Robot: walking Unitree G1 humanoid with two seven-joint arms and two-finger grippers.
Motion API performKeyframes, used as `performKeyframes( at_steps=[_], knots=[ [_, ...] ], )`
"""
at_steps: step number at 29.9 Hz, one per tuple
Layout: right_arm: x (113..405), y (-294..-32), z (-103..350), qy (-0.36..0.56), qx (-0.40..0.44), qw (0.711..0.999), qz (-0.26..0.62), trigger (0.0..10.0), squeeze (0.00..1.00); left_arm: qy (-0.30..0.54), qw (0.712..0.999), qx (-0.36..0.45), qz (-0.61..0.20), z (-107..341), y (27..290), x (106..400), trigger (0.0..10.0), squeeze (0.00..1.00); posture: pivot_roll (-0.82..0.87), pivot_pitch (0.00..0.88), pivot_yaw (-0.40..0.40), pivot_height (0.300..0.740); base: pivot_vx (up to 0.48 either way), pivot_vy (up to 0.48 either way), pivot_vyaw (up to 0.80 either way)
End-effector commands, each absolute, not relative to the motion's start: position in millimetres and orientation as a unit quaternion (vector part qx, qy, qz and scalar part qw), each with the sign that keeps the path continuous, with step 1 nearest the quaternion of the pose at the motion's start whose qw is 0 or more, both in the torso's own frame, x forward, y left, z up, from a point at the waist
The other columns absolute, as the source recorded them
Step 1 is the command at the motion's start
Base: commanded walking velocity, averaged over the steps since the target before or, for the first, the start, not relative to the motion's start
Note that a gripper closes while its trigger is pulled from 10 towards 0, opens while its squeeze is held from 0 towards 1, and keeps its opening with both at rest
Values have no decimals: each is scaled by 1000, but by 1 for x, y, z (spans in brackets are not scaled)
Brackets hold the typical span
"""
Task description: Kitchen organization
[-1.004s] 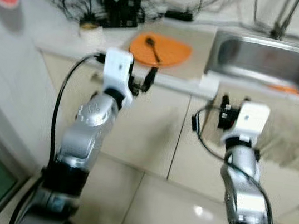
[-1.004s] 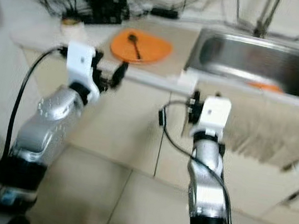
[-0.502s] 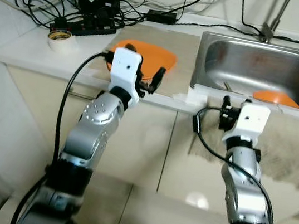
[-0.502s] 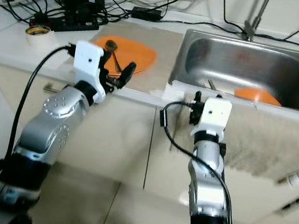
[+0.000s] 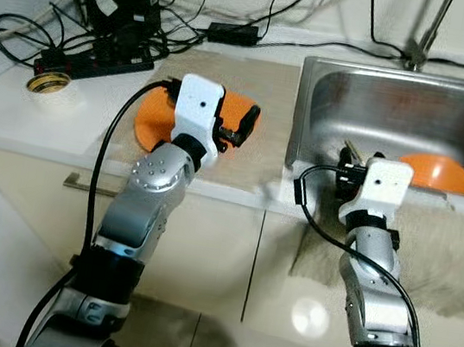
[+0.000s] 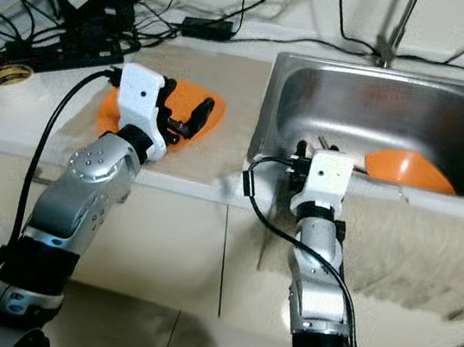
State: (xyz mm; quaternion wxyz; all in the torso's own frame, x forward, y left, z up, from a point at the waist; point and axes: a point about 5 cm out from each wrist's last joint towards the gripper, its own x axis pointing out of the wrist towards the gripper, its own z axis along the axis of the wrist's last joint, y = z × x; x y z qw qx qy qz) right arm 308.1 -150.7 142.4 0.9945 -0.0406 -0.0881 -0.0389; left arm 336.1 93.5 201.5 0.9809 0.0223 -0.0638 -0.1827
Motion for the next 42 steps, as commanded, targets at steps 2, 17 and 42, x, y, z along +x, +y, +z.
performKeyframes(
  at_steps=[2,17,42],
  knots=[
    [310,-142,164,-125,-49,991,-22,10000,0,-42,987,24,-154,199,107,342,10000,0,-13,0,66,740,0,0,0],
    [311,-146,177,-139,-50,989,-34,10000,0,45,985,42,-161,203,116,357,10000,0,-20,0,83,740,0,0,0],
    [312,-140,177,-136,-46,989,-34,10000,0,194,963,8,-187,201,122,388,10000,0,-38,0,114,740,0,0,0]
  ],
)
